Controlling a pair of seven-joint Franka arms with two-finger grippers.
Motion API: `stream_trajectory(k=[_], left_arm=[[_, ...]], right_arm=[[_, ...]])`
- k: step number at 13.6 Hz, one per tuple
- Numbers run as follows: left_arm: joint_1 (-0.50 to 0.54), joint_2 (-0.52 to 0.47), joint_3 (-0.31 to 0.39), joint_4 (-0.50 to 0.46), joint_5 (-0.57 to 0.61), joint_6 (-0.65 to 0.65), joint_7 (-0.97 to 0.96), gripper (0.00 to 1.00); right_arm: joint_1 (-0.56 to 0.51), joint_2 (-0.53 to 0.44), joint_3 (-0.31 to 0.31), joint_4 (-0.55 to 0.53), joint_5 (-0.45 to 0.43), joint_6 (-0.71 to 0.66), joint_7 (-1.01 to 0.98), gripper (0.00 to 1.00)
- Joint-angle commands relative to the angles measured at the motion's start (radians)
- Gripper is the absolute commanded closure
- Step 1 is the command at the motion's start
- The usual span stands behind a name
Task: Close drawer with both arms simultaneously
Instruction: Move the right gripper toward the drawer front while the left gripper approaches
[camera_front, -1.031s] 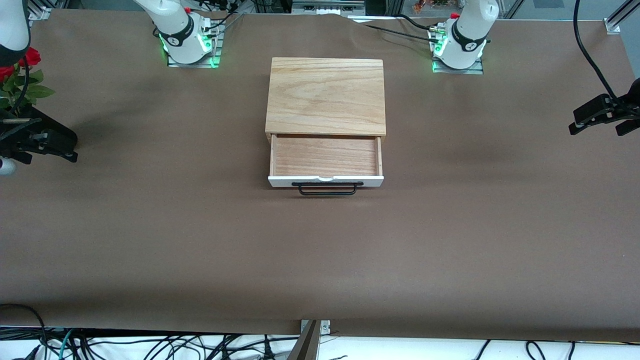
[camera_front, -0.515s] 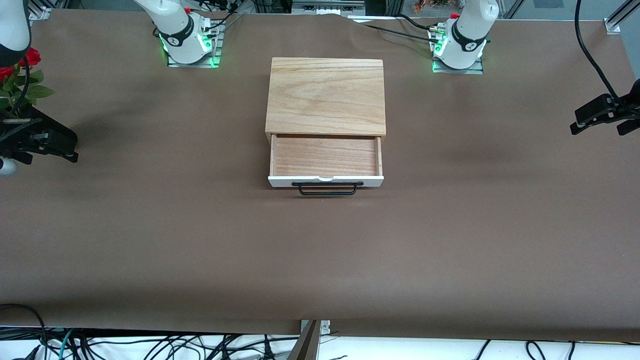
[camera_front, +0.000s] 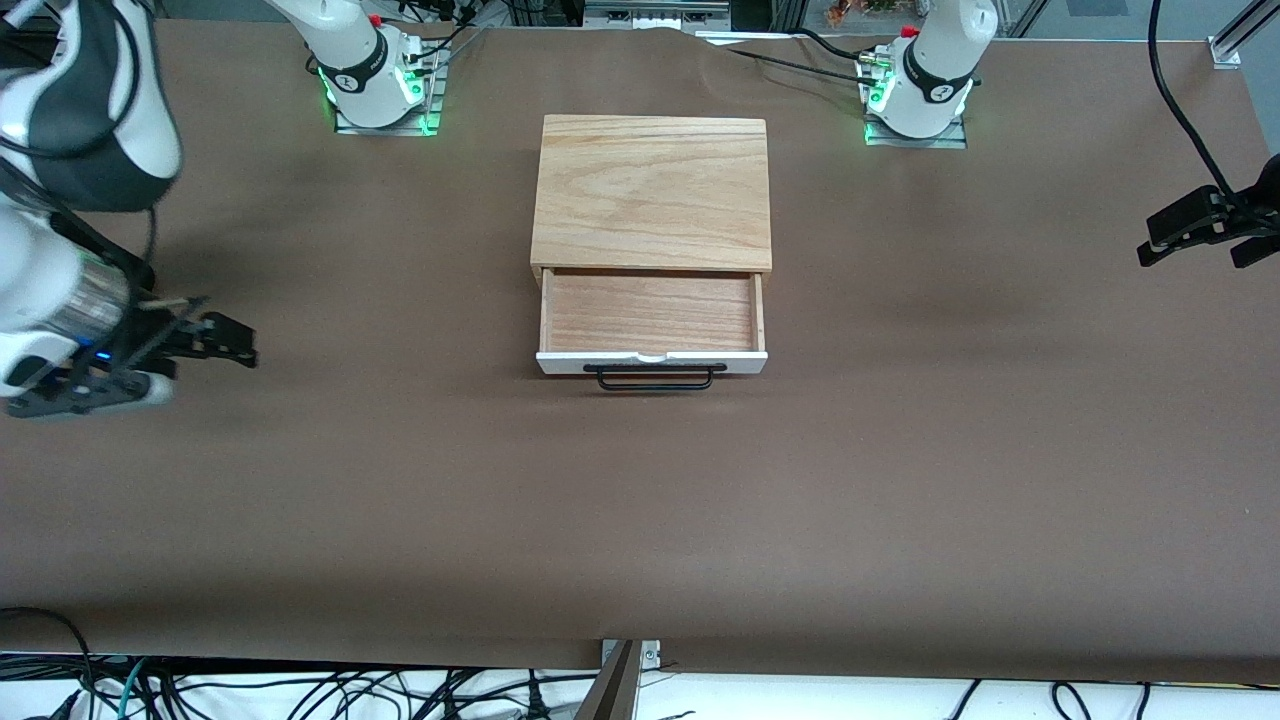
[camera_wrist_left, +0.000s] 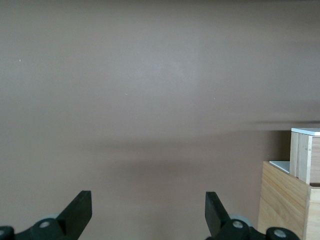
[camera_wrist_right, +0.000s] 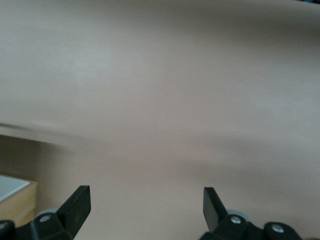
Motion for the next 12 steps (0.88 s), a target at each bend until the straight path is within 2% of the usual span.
stream_trajectory(k=[1, 6, 8, 10, 12], left_arm=[[0.008, -0.003, -0.007, 0.016, 0.002, -0.022, 0.021, 0.0], [0.008, -0.003, -0.008, 0.015, 0.0, -0.025, 0.017, 0.0], [0.008, -0.003, -0.002, 0.015, 0.0, -0.027, 0.023, 0.0], [0.008, -0.003, 0.001, 0.015, -0.001, -0.027, 0.023, 0.0], [0.008, -0.002, -0.002, 0.009, 0.0, -0.031, 0.021, 0.0]], right_arm=[[0.049, 0.061, 0.0, 0.016, 0.062, 0.082, 0.009, 0.0], [0.176, 0.187, 0.0, 0.022, 0.068, 0.318, 0.019, 0.0], [0.218, 0.228, 0.0, 0.031, 0.068, 0.412, 0.106, 0.0], [0.248, 0.279, 0.001, 0.08, 0.07, 0.438, 0.187, 0.0], [0.261, 0.316, 0.029, 0.119, 0.088, 0.44, 0.219, 0.0]])
